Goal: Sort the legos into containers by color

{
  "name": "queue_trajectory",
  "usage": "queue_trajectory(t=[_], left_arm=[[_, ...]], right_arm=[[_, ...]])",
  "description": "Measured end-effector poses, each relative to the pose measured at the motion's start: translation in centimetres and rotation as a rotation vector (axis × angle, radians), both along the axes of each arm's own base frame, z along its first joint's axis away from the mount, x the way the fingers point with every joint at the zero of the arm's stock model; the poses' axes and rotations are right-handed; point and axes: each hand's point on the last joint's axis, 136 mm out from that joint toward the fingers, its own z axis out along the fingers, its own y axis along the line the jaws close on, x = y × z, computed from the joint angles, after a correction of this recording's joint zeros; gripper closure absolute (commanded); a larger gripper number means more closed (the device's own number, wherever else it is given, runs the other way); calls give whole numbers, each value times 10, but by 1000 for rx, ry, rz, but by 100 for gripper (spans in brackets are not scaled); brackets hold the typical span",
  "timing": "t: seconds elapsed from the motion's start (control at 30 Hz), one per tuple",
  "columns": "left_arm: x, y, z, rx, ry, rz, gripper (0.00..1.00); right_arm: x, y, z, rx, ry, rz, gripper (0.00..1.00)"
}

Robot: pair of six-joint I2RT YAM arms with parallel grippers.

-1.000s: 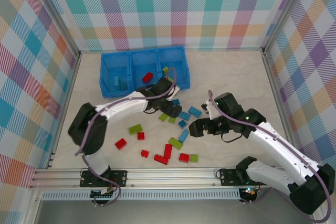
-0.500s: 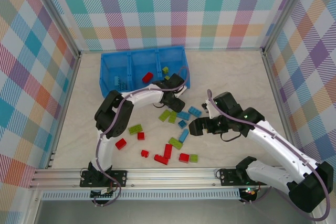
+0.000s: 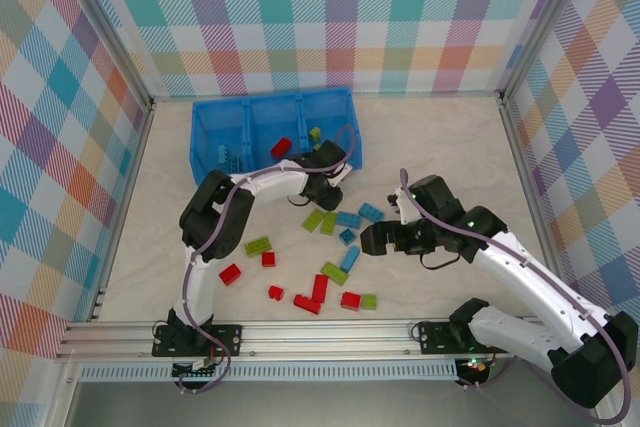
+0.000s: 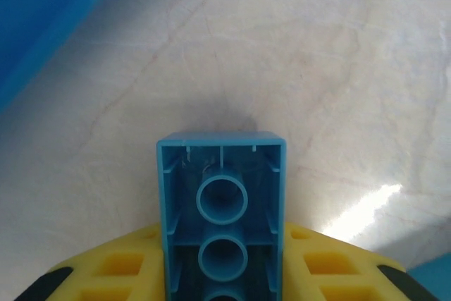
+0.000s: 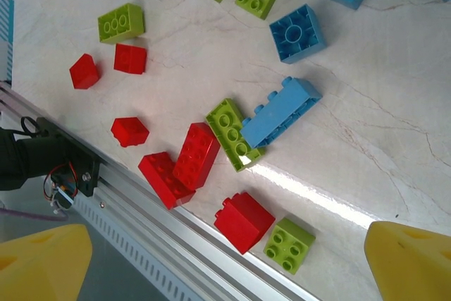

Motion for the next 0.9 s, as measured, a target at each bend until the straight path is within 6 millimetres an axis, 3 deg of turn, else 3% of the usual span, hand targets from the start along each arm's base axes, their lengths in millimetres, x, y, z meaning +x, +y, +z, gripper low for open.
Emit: queue_trajectory(t=[0.1, 0.17, 0.23, 0.33, 0.43, 0.53, 0.6, 0.7, 0.8, 0.9], left_arm=[[-12, 7, 8, -16, 16, 14, 70], [-17, 10, 26, -41, -6, 27, 70], [-18, 14, 56, -75, -58, 48, 71], [-14, 27, 121, -146, -190, 107, 70], [-3, 58, 185, -220, -327, 214, 70], [20, 116, 218, -256, -404, 385, 70], [40, 163, 222, -266, -419, 522, 70], [66, 227, 203, -238, -389, 705, 70], [89, 259, 172, -216, -327, 805, 68], [104, 267, 139, -186, -255, 853, 66]], right_arm=[[3, -2, 1, -7, -13, -22, 0], [6, -4, 2, -12, -29, -35, 0], [8, -6, 5, -14, -49, -46, 0], [11, -7, 8, -9, -76, -54, 0], [14, -5, 11, 2, -92, -56, 0], [16, -4, 13, 10, -102, -56, 0], [17, -2, 14, 14, -109, -56, 0], [21, 1, 14, 16, -112, -54, 0], [26, 5, 9, 6, -96, -50, 0], [30, 8, 5, 0, -82, -45, 0]])
